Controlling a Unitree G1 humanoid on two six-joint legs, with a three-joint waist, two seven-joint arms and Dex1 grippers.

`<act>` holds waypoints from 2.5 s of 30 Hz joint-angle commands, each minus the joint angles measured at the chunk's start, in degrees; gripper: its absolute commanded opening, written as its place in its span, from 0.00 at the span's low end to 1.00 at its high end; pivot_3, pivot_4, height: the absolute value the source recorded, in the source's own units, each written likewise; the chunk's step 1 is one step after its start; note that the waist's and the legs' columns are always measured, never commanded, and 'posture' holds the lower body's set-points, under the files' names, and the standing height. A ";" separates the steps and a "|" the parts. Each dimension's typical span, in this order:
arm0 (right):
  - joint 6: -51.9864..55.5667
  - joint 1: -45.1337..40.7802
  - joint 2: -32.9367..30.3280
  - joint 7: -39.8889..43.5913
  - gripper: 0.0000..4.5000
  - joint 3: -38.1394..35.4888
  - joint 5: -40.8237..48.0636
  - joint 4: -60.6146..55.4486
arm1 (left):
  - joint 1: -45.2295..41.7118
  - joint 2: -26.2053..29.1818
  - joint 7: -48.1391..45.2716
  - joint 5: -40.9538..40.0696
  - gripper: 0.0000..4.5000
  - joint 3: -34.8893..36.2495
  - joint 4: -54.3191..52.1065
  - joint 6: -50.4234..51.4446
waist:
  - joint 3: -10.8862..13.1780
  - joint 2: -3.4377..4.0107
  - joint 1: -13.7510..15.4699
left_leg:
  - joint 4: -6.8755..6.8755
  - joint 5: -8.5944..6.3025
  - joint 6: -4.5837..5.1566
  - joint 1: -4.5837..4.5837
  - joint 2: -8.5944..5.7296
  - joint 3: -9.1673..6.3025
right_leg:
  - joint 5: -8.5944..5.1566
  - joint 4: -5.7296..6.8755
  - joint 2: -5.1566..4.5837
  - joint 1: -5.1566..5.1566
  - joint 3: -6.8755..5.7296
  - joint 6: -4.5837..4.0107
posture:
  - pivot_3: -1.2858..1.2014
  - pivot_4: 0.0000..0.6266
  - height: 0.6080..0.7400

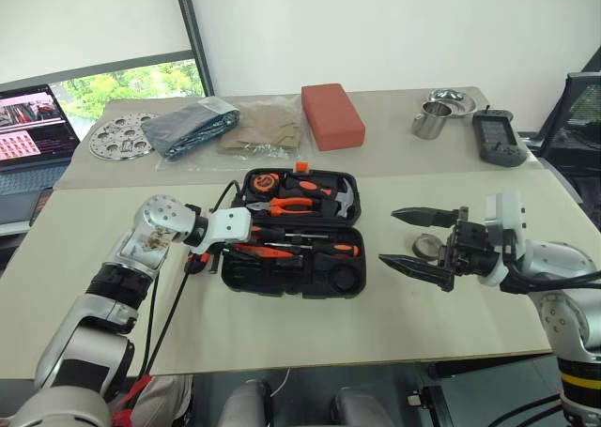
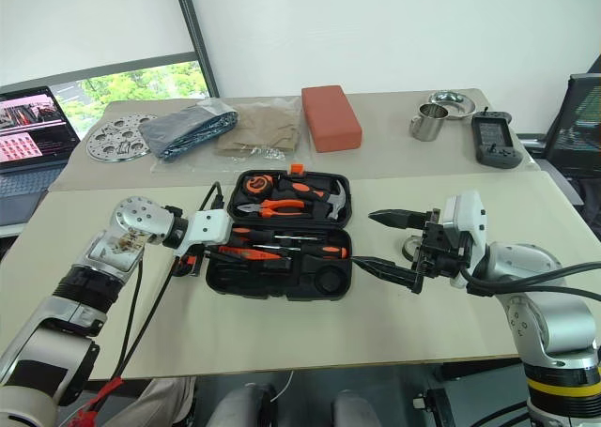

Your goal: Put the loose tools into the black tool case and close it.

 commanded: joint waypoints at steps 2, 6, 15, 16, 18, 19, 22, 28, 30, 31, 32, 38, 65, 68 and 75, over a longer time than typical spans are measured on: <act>-0.87 -0.43 -0.94 0.00 1.00 -2.02 1.36 -1.46 | 0.55 0.41 1.58 3.27 0.64 -1.35 2.40 -0.98 | -0.02 0.03 -0.04 | 0.00 0.00 0.00 0.02 0.00 0.01 | 0.00 0.00 0.00 0.01 0.01 0.00 | 0.52 0.24 1.00; -0.85 -0.42 -1.04 0.21 1.00 -1.90 1.35 -1.38 | -1.74 -0.55 2.88 0.41 0.96 1.37 -0.71 0.60 | -0.03 0.06 0.00 | -0.01 -0.01 0.01 0.03 0.00 0.01 | 0.00 0.00 0.00 0.01 0.04 0.00 | 0.52 0.24 1.00; -0.92 -0.94 -1.01 0.37 1.00 -1.46 1.17 -1.01 | -0.53 -1.01 -2.66 -12.89 0.83 7.80 -12.16 9.14 | 0.01 0.03 0.25 | 0.12 0.00 0.00 -0.14 -0.03 -0.04 | 0.00 0.01 -0.02 -0.03 -0.01 0.00 | 0.52 0.24 1.00; -0.96 -1.10 -0.97 0.38 1.00 -1.32 1.09 -0.92 | 0.65 -1.22 -3.62 -13.29 0.75 7.48 -12.02 8.08 | -0.01 0.05 0.25 | 0.12 0.00 0.00 -0.13 -0.04 -0.04 | 0.00 0.01 -0.02 -0.02 -0.01 0.00 | 0.52 0.24 1.00; -0.95 -1.45 -0.83 0.24 1.00 -1.08 1.01 -0.88 | 2.03 -2.39 -4.03 -13.81 0.57 7.24 -10.66 7.18 | -0.05 0.13 0.15 | 0.12 0.00 0.00 -0.07 -0.04 -0.02 | 0.00 0.00 -0.03 0.02 0.01 0.00 | 0.52 0.24 1.00; -0.90 -1.60 -0.80 0.18 1.00 -1.00 1.00 -0.85 | 2.31 -2.93 -4.09 -13.76 0.49 7.19 -9.61 6.36 | -0.04 0.12 0.15 | 0.12 0.00 0.00 -0.06 -0.04 -0.02 | 0.00 0.01 -0.02 0.02 0.01 0.00 | 0.52 0.24 1.00; -1.07 -1.40 -0.74 0.18 1.00 -1.11 0.98 -0.94 | 2.69 -5.48 -3.42 -13.41 0.23 7.71 -4.45 3.69 | -0.02 0.11 0.26 | 0.18 0.00 0.00 -0.10 -0.03 -0.05 | 0.00 0.02 0.00 0.00 -0.03 0.00 | 0.52 0.24 1.00; -1.16 -0.17 -0.43 -0.55 1.00 -1.66 1.17 -2.11 | 1.23 -8.21 -4.02 -12.97 0.00 9.22 6.71 -3.79 | -0.02 0.10 0.40 | 0.22 0.00 0.01 -0.17 -0.07 -0.07 | 0.00 0.00 -0.02 0.00 -0.02 0.00 | 0.52 0.24 1.00; -1.18 0.04 -0.38 -0.84 1.00 -1.80 1.26 -2.26 | 0.44 -7.86 -4.65 -11.94 0.00 9.19 10.30 -6.21 | -0.01 0.10 0.40 | 0.22 0.00 0.01 -0.17 -0.07 -0.08 | 0.00 0.00 -0.02 0.00 -0.02 0.00 | 0.52 0.24 1.00; -1.24 0.10 -0.38 -0.93 1.00 -1.81 1.26 -2.28 | 0.14 -7.52 -4.92 -10.99 0.00 8.79 12.11 -7.76 | -0.01 0.10 0.34 | 0.22 -0.01 0.01 -0.16 -0.08 -0.08 | 0.00 0.00 -0.02 0.00 -0.02 0.00 | 0.52 0.24 1.00; -1.30 0.14 -0.37 -0.99 1.00 -1.77 1.25 -2.28 | -0.21 -7.35 -4.92 -10.26 0.00 8.56 13.74 -9.08 | -0.02 0.10 0.29 | 0.22 0.00 0.01 -0.16 -0.07 -0.08 | 0.00 0.00 -0.02 0.00 -0.02 0.00 | 0.52 0.24 1.00; -1.54 0.23 -0.13 -1.36 1.00 -1.54 1.19 -2.38 | -2.82 -7.98 -4.46 -9.32 0.00 9.44 20.39 -12.72 | -0.02 0.10 0.30 | 0.21 -0.01 0.01 -0.16 -0.08 -0.09 | 0.00 0.01 -0.02 0.00 -0.03 0.00 | 0.52 0.24 1.00; -1.69 0.87 -0.15 -1.01 1.00 -1.45 1.39 -2.35 | -2.80 -5.32 1.92 -13.80 0.06 16.45 11.06 -7.15 | 0.00 0.08 0.20 | 0.23 0.00 0.01 -0.17 -0.05 -0.10 | 0.00 0.10 0.00 -0.03 -0.05 0.00 | 0.52 0.24 1.00; -1.70 0.74 0.01 -0.74 1.00 -1.11 1.37 -2.16 | -1.16 -3.51 12.73 -13.98 0.24 21.26 3.77 1.04 | 0.00 0.08 0.01 | 0.22 -0.01 0.01 -0.16 0.00 -0.13 | 0.00 0.11 0.02 -0.03 -0.05 0.01 | 0.52 0.24 1.00; -1.24 -0.21 -0.18 0.45 1.00 -0.66 1.72 -1.52 | 12.55 -2.69 37.47 -9.20 0.79 27.18 -18.76 29.03 | -0.02 0.11 0.16 | 0.20 -0.01 0.01 -0.07 0.02 -0.19 | 0.00 0.16 -0.03 0.02 -0.03 0.01 | 0.52 0.24 1.00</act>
